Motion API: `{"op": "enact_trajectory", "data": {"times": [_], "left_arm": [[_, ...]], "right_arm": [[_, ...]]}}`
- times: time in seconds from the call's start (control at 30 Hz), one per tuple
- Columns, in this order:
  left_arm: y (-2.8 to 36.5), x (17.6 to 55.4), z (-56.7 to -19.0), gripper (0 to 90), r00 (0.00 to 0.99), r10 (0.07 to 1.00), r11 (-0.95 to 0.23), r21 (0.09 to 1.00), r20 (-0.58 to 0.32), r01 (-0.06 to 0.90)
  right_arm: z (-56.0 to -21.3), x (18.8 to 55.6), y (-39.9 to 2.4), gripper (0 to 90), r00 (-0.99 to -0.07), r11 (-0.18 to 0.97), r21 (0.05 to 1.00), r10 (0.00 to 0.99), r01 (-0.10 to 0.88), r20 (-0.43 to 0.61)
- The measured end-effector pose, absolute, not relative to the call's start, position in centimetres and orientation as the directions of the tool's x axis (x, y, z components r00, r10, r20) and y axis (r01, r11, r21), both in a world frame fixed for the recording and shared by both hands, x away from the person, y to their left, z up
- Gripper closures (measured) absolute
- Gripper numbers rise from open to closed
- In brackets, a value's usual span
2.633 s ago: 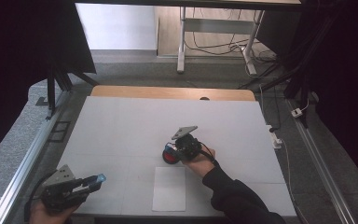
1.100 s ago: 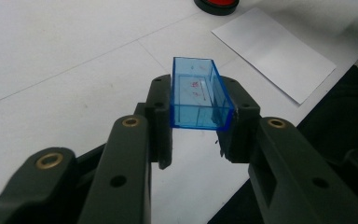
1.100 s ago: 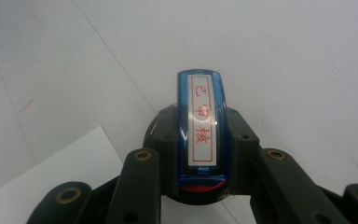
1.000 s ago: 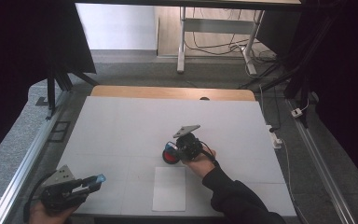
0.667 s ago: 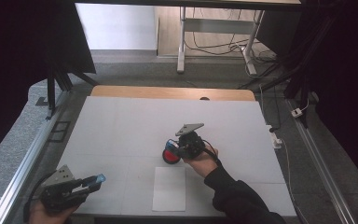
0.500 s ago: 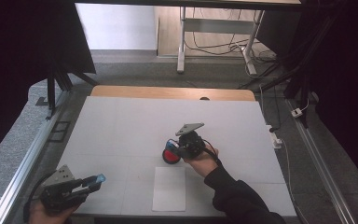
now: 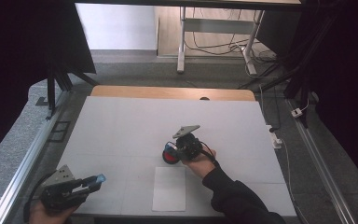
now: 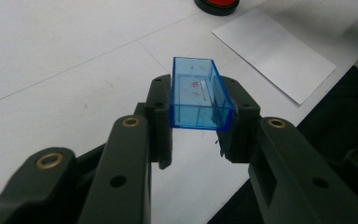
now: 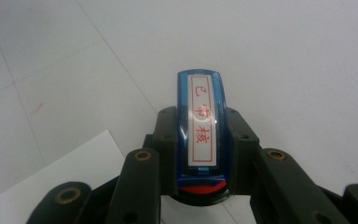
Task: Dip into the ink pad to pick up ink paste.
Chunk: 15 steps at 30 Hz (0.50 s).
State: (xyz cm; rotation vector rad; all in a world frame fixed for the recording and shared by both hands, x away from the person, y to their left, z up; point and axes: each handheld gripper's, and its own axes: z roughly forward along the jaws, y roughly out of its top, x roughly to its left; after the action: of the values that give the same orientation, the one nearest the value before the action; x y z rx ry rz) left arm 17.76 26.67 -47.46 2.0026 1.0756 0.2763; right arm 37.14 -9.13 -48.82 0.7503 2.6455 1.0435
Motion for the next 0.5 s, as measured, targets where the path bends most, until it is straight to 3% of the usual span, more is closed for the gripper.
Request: {"op": "enact_trajectory", "data": {"times": [0.5], "left_arm": [[26.64, 17.78, -47.48, 67.7, 0.61, 0.772, -0.294, 0.75, -0.179, 0.592]], "right_arm": [[-49.52, 37.34, -9.03, 70.7, -0.852, 0.639, 0.665, 0.524, 0.388, -0.006]]}}
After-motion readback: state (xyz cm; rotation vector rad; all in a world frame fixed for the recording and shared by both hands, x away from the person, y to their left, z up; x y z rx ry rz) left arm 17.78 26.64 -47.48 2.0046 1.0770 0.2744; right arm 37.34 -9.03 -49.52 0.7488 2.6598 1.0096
